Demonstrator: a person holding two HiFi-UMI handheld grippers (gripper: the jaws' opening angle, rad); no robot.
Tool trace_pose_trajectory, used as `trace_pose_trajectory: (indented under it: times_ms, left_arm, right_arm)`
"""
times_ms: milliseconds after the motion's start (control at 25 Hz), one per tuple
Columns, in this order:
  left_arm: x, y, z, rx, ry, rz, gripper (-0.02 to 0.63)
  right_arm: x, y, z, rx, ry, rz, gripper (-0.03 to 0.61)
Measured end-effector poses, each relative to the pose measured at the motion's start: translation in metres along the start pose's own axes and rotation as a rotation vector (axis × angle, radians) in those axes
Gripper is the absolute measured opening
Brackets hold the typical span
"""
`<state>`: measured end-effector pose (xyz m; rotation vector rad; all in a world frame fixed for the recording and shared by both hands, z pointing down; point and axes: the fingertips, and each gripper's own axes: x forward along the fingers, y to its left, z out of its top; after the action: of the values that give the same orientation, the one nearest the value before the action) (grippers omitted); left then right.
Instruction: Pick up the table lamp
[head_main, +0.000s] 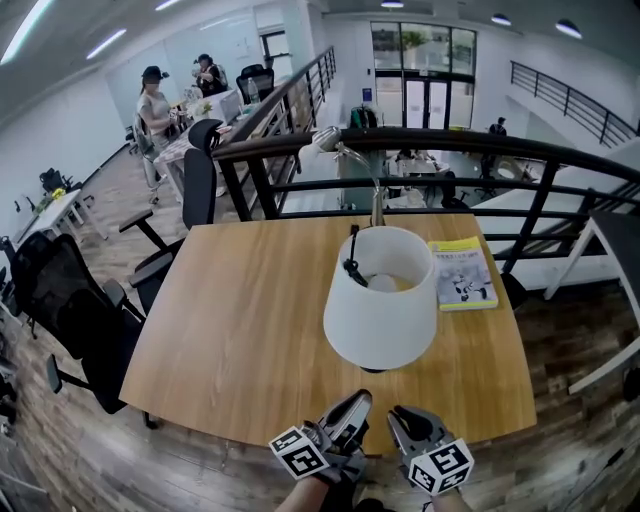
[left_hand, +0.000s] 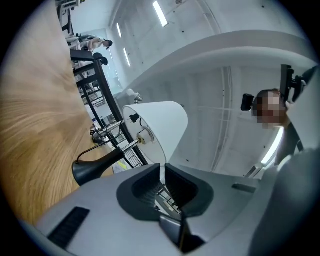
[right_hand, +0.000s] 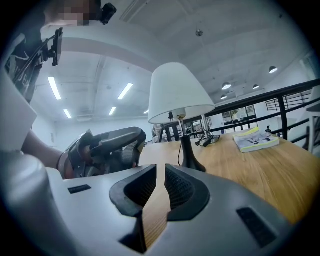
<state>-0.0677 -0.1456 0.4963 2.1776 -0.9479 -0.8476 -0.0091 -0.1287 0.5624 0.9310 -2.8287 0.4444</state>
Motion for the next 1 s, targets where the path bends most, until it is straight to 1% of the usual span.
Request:
trace_pose_trajectory:
  times_ms: [40, 80, 120, 440, 600, 720, 1000]
  left_arm:
    - [0.003, 0.001, 0.001, -0.011, 0.0, -0.015, 0.031]
    - [0.006, 0.002, 0.002, -0.024, 0.0, -0.031, 0.07]
    - [0.008, 0.003, 0.003, -0.037, -0.001, -0.048, 0.091]
    - [0.029, 0.011, 0.017, -0.119, -0.034, -0.156, 0.121]
    - [0.037, 0.008, 0.023, -0.147, -0.048, -0.233, 0.121]
    - [0.043, 0.003, 0.027, -0.155, -0.055, -0.283, 0.121]
    - [0.052, -0.002, 0.032, -0.145, -0.042, -0.356, 0.12]
  right_arm:
    - [0.002, -0.002, -0.001, 0.004, 0.002, -0.006, 0.064]
    - [0.004, -0.004, -0.002, 0.008, 0.003, -0.012, 0.064]
    - [0.005, -0.005, -0.002, 0.012, 0.005, -0.018, 0.064]
    - [0.012, -0.016, -0.006, 0.035, 0.02, -0.049, 0.064]
    - [0.009, -0.022, -0.013, 0.045, 0.035, -0.068, 0.064]
    - [0.01, -0.026, -0.015, 0.05, 0.045, -0.077, 0.064]
    - [0.02, -0.027, -0.014, 0.055, 0.05, -0.071, 0.064]
